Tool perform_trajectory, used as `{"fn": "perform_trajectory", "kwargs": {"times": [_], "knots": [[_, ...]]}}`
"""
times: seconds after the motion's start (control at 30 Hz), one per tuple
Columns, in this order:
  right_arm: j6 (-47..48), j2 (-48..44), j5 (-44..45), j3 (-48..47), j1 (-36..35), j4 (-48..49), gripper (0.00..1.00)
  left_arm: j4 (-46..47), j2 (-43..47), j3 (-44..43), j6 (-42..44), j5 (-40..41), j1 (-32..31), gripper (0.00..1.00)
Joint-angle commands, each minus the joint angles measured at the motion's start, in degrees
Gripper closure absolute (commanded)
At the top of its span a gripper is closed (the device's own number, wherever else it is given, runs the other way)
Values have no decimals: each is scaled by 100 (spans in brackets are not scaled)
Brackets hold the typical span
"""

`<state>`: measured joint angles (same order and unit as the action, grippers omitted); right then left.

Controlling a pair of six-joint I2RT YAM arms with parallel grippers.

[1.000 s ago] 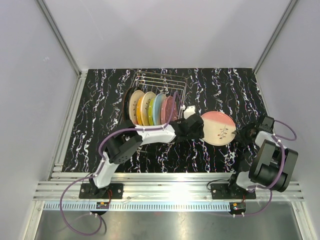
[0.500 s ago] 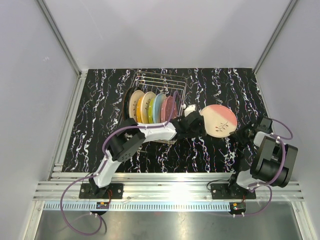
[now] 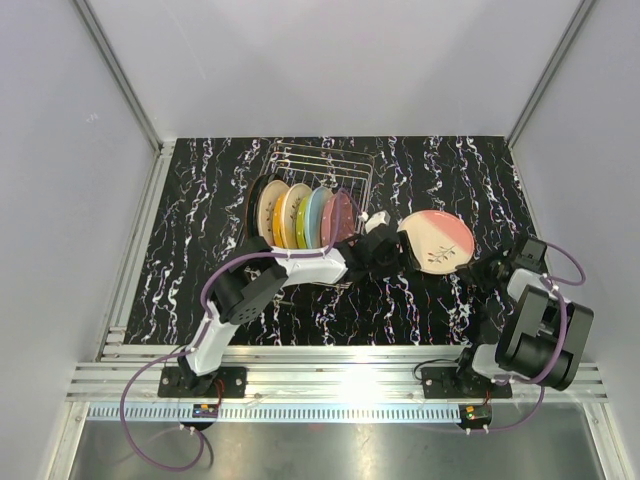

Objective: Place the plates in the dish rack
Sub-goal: Grab a plate with the right arm

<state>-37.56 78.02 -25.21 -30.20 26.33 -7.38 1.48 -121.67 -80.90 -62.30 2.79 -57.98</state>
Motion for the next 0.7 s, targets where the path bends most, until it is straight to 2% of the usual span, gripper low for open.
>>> {"fn": "perform_trajectory", "kwargs": {"times": [0.0,0.67], "knots": [[-155,-488,-678,-13,4,0,100,-51,-85,-136,-396,-121,102,17],[-533,-1096,-1539,304,4,-185,100,292,-419,-215,-1100,-41,146,25]]}}
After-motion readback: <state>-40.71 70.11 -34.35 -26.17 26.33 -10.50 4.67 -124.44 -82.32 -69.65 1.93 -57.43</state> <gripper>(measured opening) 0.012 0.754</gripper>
